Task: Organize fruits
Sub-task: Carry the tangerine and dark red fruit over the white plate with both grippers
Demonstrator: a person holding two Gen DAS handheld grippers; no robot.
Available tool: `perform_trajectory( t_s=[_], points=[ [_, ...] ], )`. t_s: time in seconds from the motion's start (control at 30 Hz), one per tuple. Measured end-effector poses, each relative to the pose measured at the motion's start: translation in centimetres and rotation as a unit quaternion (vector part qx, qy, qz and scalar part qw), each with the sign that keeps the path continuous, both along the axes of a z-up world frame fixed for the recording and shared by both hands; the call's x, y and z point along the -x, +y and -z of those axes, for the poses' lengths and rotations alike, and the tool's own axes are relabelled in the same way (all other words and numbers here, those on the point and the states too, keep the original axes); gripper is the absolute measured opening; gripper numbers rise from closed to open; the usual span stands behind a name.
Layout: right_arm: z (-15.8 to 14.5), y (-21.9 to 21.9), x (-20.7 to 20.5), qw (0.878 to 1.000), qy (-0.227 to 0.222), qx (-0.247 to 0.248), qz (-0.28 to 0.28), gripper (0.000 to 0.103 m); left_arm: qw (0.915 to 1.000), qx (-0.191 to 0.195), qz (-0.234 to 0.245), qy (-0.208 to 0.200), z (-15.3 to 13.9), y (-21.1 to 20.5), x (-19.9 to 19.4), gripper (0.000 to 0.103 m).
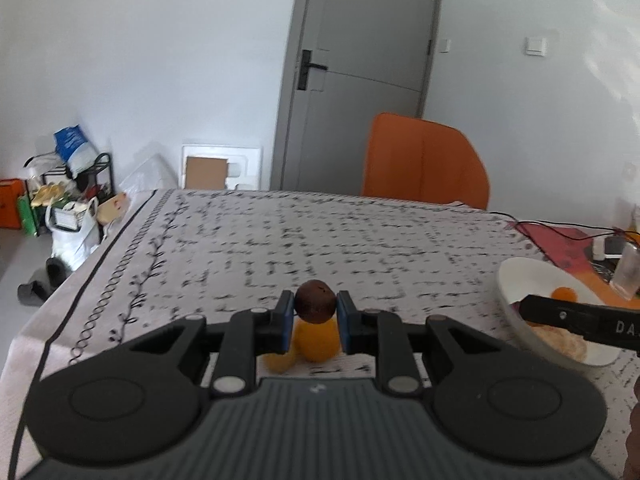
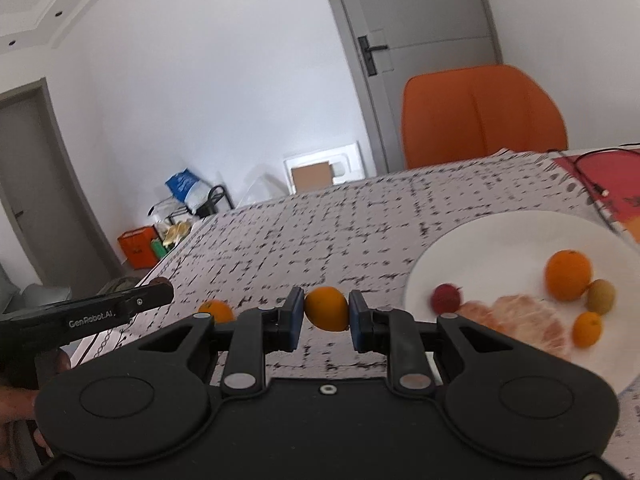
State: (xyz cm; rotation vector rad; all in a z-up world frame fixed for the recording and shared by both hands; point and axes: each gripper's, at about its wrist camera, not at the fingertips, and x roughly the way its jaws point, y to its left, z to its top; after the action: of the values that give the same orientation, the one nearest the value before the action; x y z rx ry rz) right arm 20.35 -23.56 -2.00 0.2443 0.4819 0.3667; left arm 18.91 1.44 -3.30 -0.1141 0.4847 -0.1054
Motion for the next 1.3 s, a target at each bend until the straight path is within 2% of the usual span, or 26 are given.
perform_trajectory(
  t_s=[0.63,1.3],
  points=[
    [0.1,-7.3,2.2,0.997,-0.016,-0.019,0.079,0.022,0.9972,-0.001,0.07,-0.025,-1.7,-7.2,-0.1,0.021],
    [1.9,-13.7,3.3,0.989,-0.001,-0.031,0.143,0.022,0.9918,-0.005,0.126,-0.02,-1.1,-13.7,-1.8,0.021]
  ],
)
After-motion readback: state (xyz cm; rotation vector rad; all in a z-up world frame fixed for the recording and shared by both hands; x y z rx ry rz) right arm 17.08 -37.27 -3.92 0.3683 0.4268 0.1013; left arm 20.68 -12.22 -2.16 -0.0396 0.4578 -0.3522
